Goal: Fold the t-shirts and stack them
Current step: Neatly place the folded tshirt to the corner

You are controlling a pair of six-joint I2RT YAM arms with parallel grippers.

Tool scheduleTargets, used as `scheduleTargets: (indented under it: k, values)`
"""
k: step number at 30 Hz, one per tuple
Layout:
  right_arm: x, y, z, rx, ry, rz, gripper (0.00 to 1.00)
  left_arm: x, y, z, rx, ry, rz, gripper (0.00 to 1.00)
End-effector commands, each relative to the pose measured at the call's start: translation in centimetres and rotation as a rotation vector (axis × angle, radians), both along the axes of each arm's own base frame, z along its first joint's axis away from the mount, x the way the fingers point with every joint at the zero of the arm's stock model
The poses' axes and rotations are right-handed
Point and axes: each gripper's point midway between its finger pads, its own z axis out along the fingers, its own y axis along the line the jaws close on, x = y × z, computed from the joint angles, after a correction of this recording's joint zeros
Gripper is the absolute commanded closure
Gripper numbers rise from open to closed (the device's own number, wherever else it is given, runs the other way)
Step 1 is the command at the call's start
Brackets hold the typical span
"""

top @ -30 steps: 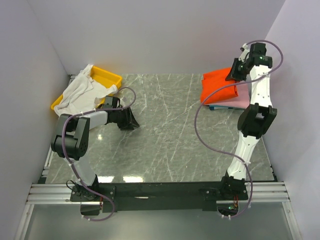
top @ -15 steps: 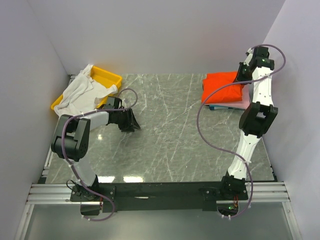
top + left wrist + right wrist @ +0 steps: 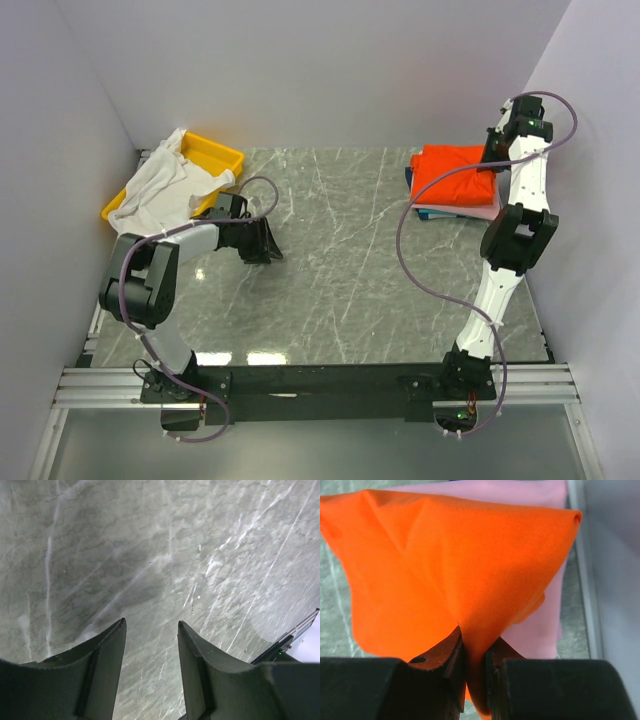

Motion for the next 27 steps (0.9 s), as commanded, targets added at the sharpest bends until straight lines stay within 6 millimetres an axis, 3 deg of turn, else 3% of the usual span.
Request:
scheduleTargets:
  k: [1,3,6,7,12,13,14,16,21,22,23,25,26,27]
  values:
    - [1.2,-3.2,1.1,-0.109,-0.058,-0.07,0.82,0.8,-0.3,2.4,-0.01,-0.068,0.007,0.48]
    - [1.2,-3.3,1.4,-0.114,-0.068,-0.086,0.65,0.9,-0.4,2.8,-0.012,-0.079,0.006,0.48]
    - [0.8,-3.7,2.2,-0.134,-0.082,-0.109,0.24,1.0,-0.4,3.1,-0.012,-0.088,0.007,0.48]
    - [0.6,-3.7,2.0,-0.137,-0.077,-0.113,0.17,1.0,-0.5,3.2,-0.014,-0.09,0.009,0.48]
    - [-1.1,-3.8,5.0,-0.167,-0.135,-0.17,0.15,1.5,-0.6,4.5,-0.024,-0.131,0.019,0.48]
    - [-1.3,-3.6,4.8,-0.167,-0.141,-0.17,0.15,1.8,-0.5,5.0,-0.024,-0.148,0.027,0.48]
    - [-1.9,-3.4,6.5,-0.173,-0.179,-0.177,0.14,1.9,-0.6,5.3,-0.025,-0.158,0.029,0.48]
    - [-2.2,-2.9,7.8,-0.172,-0.223,-0.173,0.14,2.2,-0.6,5.9,-0.026,-0.177,0.039,0.47]
    - [-3.9,0.6,10.3,-0.12,-0.3,-0.118,0.13,3.1,-0.3,8.4,-0.031,-0.253,0.071,0.47]
    - [-4.4,1.2,9.4,-0.109,-0.284,-0.107,0.12,3.2,-0.2,8.8,-0.032,-0.262,0.079,0.47]
    - [-4.9,2.5,10.7,-0.108,-0.318,-0.087,0.12,3.4,0.0,9.5,-0.027,-0.287,0.091,0.46]
    - [-5.6,4.0,10.3,-0.093,-0.326,-0.058,0.12,3.7,0.2,10.4,-0.026,-0.318,0.112,0.46]
    - [-6.4,5.0,11.8,-0.093,-0.366,-0.044,0.12,3.9,0.6,11.1,-0.014,-0.346,0.133,0.46]
    - [-6.7,6.6,12.1,-0.083,-0.382,-0.013,0.12,4.2,1.0,11.6,-0.007,-0.371,0.154,0.46]
